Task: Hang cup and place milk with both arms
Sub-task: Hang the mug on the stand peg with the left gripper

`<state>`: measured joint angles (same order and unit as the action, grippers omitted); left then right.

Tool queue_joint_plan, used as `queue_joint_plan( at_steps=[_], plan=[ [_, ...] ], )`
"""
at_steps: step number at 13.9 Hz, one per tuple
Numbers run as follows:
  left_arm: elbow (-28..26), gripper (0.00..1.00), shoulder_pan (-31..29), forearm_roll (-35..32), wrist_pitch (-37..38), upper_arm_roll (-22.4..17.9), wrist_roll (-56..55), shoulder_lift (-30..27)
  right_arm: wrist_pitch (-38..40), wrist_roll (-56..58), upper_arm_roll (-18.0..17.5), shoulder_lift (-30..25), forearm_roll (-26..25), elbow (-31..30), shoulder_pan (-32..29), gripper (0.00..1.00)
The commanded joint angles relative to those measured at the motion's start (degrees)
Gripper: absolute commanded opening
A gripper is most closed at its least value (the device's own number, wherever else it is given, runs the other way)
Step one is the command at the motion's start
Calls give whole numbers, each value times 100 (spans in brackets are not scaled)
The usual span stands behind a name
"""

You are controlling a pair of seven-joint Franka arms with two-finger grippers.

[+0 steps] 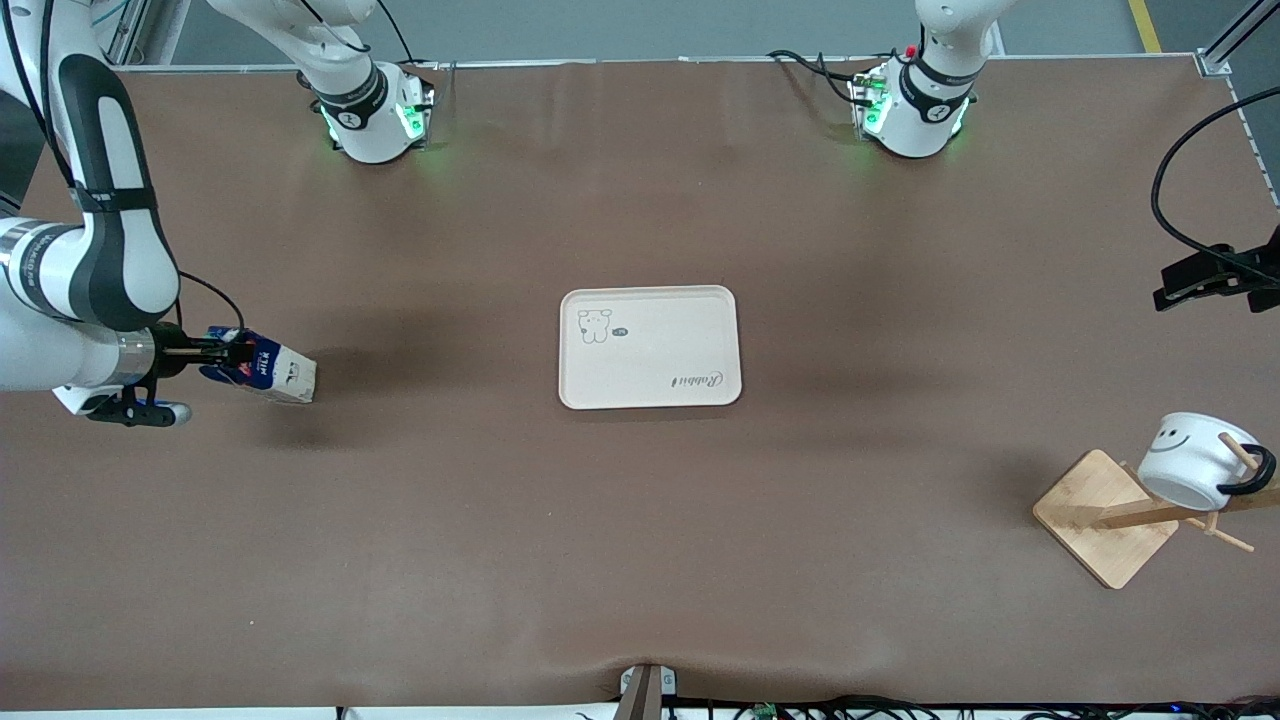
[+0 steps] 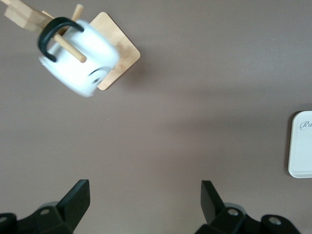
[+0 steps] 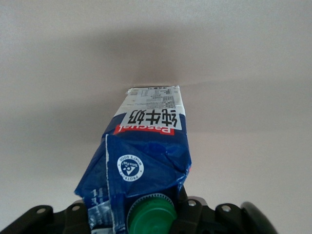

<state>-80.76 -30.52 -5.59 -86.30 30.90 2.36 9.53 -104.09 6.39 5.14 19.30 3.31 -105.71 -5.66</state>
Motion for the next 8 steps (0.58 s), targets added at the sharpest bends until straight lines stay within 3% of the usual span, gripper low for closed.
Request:
queue_joint_plan(
  at_steps=[1, 2, 3, 8],
  plan=[
    [-142, 100, -59, 59, 34, 101, -42, -154, -156, 73, -127, -102, -85, -213, -181, 86],
    [-150, 100, -7, 59, 34, 92, -25, -162, -156, 73, -127, -101, -93, -213, -172, 88],
    [-238, 100, 281, 59, 34, -4, -34, -284, -156, 73, -127, -101, -93, -204, -172, 100],
    [-949, 100, 1968, 408, -1, -1679, -42, -952, -147, 73, -136, -128, -85, -160, -154, 100]
  ],
)
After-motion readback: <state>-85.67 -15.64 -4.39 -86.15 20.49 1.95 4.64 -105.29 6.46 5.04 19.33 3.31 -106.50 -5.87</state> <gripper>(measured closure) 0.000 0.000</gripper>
